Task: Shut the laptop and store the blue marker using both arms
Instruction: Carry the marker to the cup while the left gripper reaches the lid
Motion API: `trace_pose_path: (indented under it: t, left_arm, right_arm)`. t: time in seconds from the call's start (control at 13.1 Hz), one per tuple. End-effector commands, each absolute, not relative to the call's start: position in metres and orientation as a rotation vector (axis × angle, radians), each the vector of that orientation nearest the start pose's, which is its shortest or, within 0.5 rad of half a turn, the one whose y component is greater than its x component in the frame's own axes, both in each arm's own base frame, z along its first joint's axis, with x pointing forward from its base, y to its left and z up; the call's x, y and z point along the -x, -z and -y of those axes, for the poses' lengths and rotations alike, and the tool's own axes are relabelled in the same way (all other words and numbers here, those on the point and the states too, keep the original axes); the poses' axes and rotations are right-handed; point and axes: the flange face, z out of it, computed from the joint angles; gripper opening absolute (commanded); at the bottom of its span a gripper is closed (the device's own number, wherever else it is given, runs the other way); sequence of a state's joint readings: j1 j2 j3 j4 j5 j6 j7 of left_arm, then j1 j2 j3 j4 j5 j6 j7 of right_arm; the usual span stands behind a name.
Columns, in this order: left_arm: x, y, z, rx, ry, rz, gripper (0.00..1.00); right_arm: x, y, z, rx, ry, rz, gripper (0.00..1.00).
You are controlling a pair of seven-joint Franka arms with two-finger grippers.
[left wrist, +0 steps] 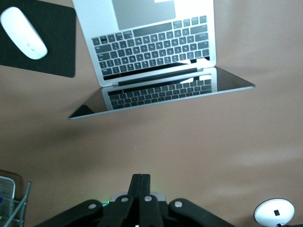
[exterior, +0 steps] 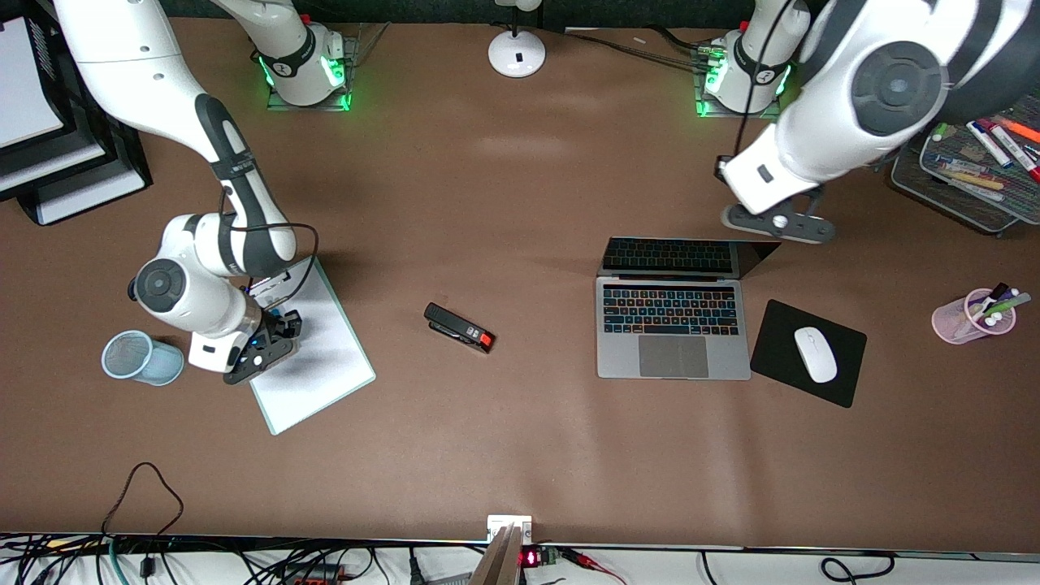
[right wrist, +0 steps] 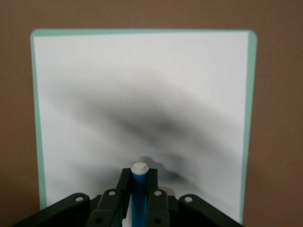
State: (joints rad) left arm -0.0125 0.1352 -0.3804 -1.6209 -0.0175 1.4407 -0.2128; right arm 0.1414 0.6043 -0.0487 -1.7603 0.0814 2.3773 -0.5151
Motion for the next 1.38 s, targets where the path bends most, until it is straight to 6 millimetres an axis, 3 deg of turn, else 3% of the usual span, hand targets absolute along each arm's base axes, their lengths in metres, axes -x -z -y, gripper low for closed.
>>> trace_pose_path:
  t: [0.0,0.23,0.46,0.61,0.99,1.3]
  left_arm:
    - [-0.518,-0.523,0.207,3.079,-0.478,-0.26,0.0]
    - [-0.51,-0.507,0.208,3.072,-0.479,-0.241,0.0]
    - [-0.48,-0.467,0.216,3.066,-0.368,-0.261,0.0]
    - [-0.475,-0.438,0.217,3.082,-0.295,-0.264,0.0]
    - [-0.47,-0.35,0.215,3.155,-0.071,-0.269,0.0]
    - [-0.491,-0.339,0.216,3.174,0.103,-0.329,0.0]
  right_arm:
    - [-0.674,-0.279,-0.061,2.959,0.033,0.863,0.0]
    - [-0.674,-0.332,-0.047,2.921,0.038,0.95,0.0]
    - [-0.673,-0.379,-0.006,2.814,0.091,1.062,0.0]
    - [-0.676,-0.397,0.035,2.681,0.182,1.152,0.0]
    - [-0.681,-0.423,0.113,2.444,0.466,1.51,0.0]
    - [-0.674,-0.412,0.168,2.28,0.667,1.656,0.0]
